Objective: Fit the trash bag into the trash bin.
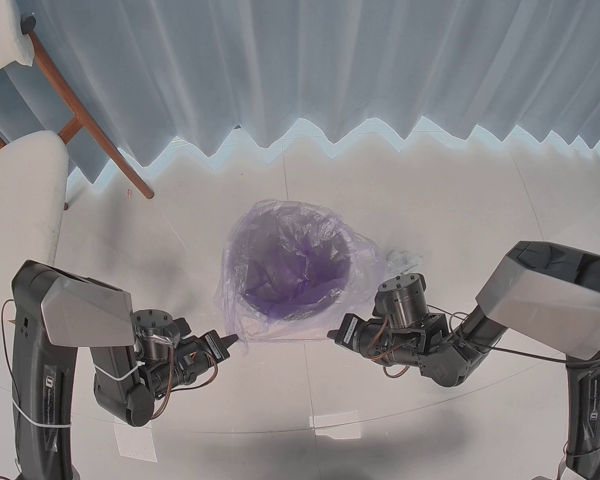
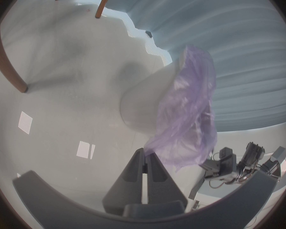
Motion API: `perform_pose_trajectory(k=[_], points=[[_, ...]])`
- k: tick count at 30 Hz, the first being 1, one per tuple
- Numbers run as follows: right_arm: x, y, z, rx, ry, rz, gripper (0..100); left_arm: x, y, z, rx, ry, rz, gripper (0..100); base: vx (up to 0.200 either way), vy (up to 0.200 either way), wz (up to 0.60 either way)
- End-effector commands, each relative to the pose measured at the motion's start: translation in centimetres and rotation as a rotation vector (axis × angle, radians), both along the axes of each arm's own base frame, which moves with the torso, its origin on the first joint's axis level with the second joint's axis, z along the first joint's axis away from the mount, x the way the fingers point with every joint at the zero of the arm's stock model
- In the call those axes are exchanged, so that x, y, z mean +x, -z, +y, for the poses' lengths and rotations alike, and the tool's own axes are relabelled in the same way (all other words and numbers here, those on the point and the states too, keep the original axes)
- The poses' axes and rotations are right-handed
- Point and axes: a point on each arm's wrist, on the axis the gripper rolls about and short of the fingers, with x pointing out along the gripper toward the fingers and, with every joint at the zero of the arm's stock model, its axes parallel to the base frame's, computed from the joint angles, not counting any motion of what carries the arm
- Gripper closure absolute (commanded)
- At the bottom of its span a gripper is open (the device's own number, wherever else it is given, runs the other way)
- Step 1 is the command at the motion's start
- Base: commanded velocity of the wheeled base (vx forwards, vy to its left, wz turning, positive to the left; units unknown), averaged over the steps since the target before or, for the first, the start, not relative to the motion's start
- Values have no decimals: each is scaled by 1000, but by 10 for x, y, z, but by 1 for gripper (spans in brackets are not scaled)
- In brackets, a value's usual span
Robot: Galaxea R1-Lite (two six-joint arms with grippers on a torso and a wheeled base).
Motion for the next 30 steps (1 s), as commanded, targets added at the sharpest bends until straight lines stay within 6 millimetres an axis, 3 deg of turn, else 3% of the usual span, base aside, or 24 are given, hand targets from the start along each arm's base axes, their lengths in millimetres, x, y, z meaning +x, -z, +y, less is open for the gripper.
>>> perform_pose_trajectory(k=[1, 12, 13, 14, 20, 25, 30], points=[[9, 11, 2, -20, 9, 15, 100, 14, 2, 3, -8, -43, -31, 100, 0, 0, 0], [29, 11, 4, -45, 62, -2, 100, 14, 2, 2, -13, -49, -29, 100, 0, 0, 0], [29, 11, 4, -48, 62, -1, 0, 14, 2, 3, -12, -47, -28, 100, 0, 0, 0], [28, 11, 4, -55, 58, 3, 0, 9, 4, 4, 1, -46, -15, 0, 0, 0, 0], [18, -2, -2, -34, 63, -13, 0, -10, -5, 0, 18, -20, 7, 0, 0, 0, 0], [-9, -23, -15, -27, 41, -8, 0, -41, -46, -3, 5, 23, -34, 0, 0, 0, 0], [-28, -37, -22, 10, 26, -64, 0, -46, -67, -5, 131, 69, -196, 0, 0, 0, 0]])
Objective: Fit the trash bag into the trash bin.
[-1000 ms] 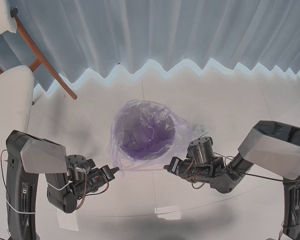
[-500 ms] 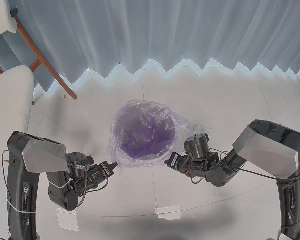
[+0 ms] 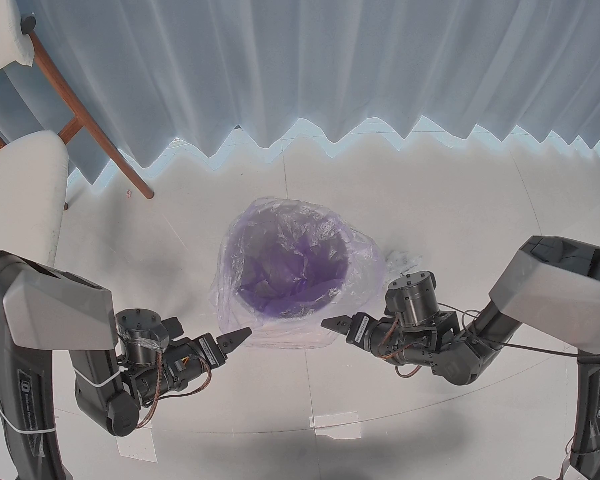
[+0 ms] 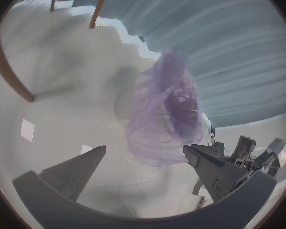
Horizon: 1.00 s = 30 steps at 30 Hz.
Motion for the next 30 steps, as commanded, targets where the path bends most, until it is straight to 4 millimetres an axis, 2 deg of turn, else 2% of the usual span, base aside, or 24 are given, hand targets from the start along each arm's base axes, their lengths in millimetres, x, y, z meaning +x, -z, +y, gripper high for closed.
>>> perform_pose_trajectory(k=[1, 4, 6, 8, 10, 13, 14, 17, 25, 26, 30], points=[[-25, -32, -9, 58, -22, -86, 0, -11, -37, -3, 137, 43, -202, 0, 0, 0, 0], [-30, -35, -13, 75, -23, -114, 0, 1, -39, -4, 265, 12, -305, 0, 0, 0, 0], [-34, -39, -15, 95, -22, -141, 0, 17, -32, -9, 406, -11, -383, 0, 0, 0, 0], [-34, -40, -16, 101, -21, -147, 0, 21, -31, -10, 443, -12, -405, 0, 0, 0, 0], [-34, -42, -16, 119, -19, -172, 0, 34, -26, -16, 556, 7, -477, 0, 0, 0, 0], [-35, -43, -16, 121, -19, -182, 0, 44, -26, -22, 574, -3, -515, 0, 0, 0, 0], [-35, -46, -17, 125, -19, -189, 0, 58, -28, -28, 603, -12, -559, 0, 0, 0, 0], [-38, -47, -18, 125, -18, -185, 0, 74, -33, -29, 681, -16, -609, 0, 0, 0, 0], [-39, -51, -19, 131, -18, -194, 0, 94, -48, -34, 704, -68, -653, 0, 0, 0, 0], [-39, -51, -19, 131, -18, -194, 0, 95, -51, -33, 704, -79, -658, 100, 0, 0, 0], [-37, -47, -20, 124, -14, -185, 0, 95, -56, -31, 701, -96, -671, 100, 0, 0, 0]])
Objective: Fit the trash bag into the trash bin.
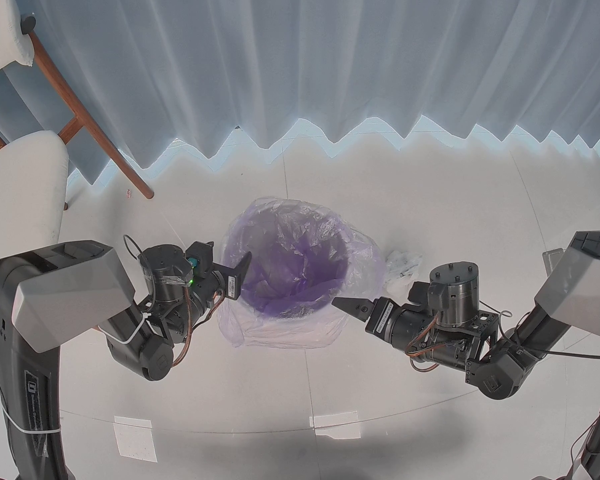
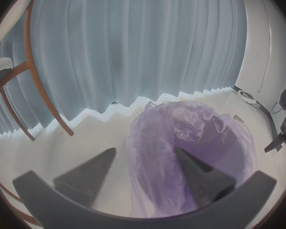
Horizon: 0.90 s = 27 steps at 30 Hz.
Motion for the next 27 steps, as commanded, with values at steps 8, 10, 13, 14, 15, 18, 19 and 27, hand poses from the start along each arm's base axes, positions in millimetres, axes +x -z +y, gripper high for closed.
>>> perform_pose_trajectory(k=[8, 10, 13, 14, 15, 18, 19, 27], points=[[1, 0, -1, 1, 4, -1, 0, -1, -22, 16, -20, -31, -38, 100, 0, 0, 0], [1, -2, -2, 2, 8, -4, 0, 1, -20, 26, -25, -51, -29, 100, 0, 0, 0], [1, 1, -3, -3, 10, 4, 0, 4, -18, 32, -74, -65, -10, 100, 0, 0, 0], [1, 2, -3, -4, 10, 5, 0, 4, -17, 32, -107, -64, 0, 100, 0, 0, 0], [1, 2, -3, -5, 10, 6, 0, 4, -17, 32, -146, -58, 13, 100, 0, 0, 0], [1, 1, -3, -3, 10, 4, 0, 8, -6, 38, -300, -27, 104, 100, 0, 0, 0], [1, 1, -3, -3, 10, 4, 0, 10, -5, 41, -343, -15, 125, 100, 0, 0, 0], [2, 2, -4, -4, 13, 6, 0, 33, 1, 71, -718, 31, 228, 100, 0, 0, 0]])
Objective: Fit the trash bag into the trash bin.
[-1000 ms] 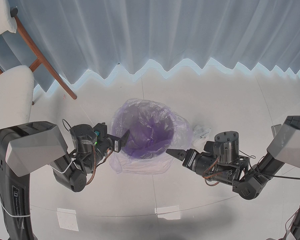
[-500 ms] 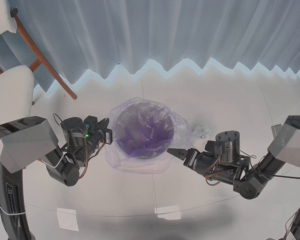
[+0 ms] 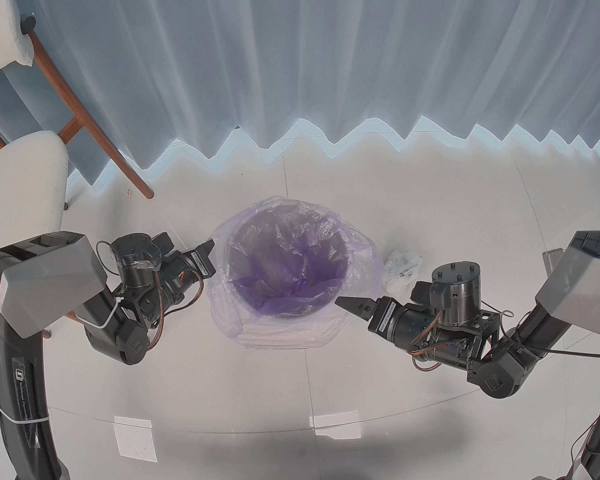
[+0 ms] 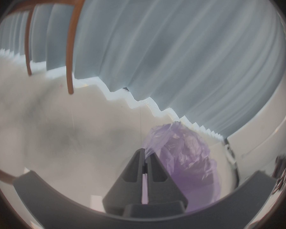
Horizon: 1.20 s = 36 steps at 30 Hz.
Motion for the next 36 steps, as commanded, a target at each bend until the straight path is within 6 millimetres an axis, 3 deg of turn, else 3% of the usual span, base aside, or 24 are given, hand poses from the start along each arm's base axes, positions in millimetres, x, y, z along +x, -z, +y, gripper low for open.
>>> perform_pose_trajectory(k=[1, 10, 14, 15, 25, 36], points=[[1, 1, -1, -2, 1, 3, 0, 24, 10, 29, -184, -4, 47, 100, 0, 0, 0], [6, -4, -8, 13, 29, -21, 0, 33, 24, 46, -424, 36, 159, 100, 0, 0, 0], [7, -4, -9, 18, 31, -31, 0, 37, 37, 45, -427, 24, 182, 100, 0, 0, 0], [11, -6, -13, 23, 47, -37, 0, 39, 50, 43, -424, 23, 207, 100, 0, 0, 0], [14, -5, -17, 22, 59, -38, 0, 40, 72, 38, -424, 33, 255, 100, 0, 0, 0], [14, -4, -16, 20, 58, -36, 0, 35, 74, 28, -425, 63, 170, 100, 0, 0, 0]])
